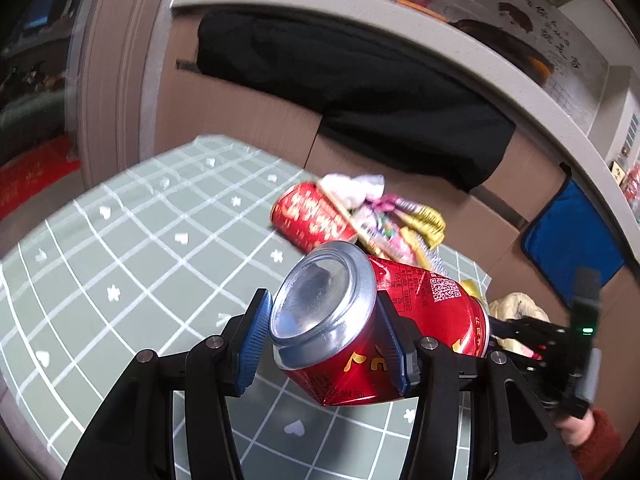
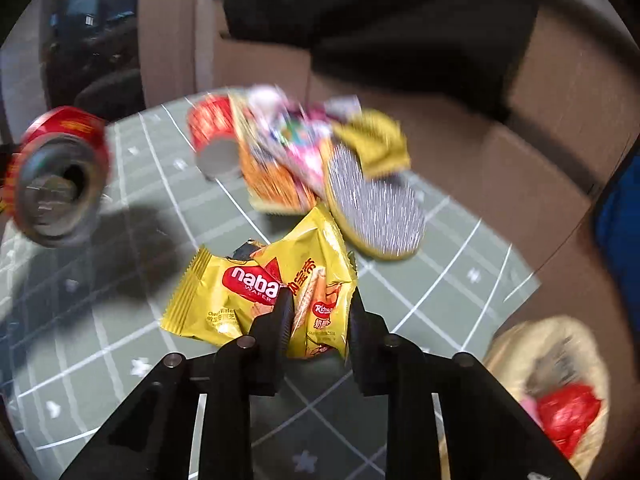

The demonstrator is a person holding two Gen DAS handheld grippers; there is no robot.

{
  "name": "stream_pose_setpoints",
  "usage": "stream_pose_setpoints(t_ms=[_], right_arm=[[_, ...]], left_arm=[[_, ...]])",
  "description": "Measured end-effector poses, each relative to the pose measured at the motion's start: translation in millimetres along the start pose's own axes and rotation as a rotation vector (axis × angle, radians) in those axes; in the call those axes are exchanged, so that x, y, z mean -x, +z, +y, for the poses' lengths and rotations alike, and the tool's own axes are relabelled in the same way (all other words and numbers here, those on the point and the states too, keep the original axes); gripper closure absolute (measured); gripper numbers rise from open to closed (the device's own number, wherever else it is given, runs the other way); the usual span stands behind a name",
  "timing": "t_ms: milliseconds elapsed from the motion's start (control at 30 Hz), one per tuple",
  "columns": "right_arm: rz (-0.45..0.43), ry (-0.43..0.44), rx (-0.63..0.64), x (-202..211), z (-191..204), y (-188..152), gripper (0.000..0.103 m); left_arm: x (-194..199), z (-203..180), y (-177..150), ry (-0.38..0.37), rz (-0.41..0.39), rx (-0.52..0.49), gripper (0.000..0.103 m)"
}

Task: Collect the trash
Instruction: 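Grasp the yellow nabati wafer wrapper with the right tool, then carry can and wrapper over the bin and open both tools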

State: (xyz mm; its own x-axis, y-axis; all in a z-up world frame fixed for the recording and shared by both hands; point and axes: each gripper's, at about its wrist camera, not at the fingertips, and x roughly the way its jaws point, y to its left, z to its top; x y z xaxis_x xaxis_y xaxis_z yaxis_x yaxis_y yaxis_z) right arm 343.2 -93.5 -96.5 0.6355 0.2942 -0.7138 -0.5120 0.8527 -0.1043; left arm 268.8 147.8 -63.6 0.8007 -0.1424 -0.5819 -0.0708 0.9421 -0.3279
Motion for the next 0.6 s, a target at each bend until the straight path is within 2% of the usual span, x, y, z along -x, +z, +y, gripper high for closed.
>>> stream_pose_setpoints(t_ms=[200, 367, 600], right_arm=[[-0.146, 0.012, -0.062, 67.1, -11.3, 16.1, 0.081], [-0.260, -0.055, -0.122, 121.2, -29.4, 23.4, 0.081], [-0.353, -0.174, -0.200, 183.0, -72.0, -1.4, 0.081]], left_arm=[[22.8, -33.8, 13.9, 0.002, -0.094, -0.085, 0.051], [43.8, -79.8, 25.1, -0.018, -0.182, -0.187, 0.051], [48.9, -157.1, 26.9, -0.089, -0.228, -0.302, 0.051]])
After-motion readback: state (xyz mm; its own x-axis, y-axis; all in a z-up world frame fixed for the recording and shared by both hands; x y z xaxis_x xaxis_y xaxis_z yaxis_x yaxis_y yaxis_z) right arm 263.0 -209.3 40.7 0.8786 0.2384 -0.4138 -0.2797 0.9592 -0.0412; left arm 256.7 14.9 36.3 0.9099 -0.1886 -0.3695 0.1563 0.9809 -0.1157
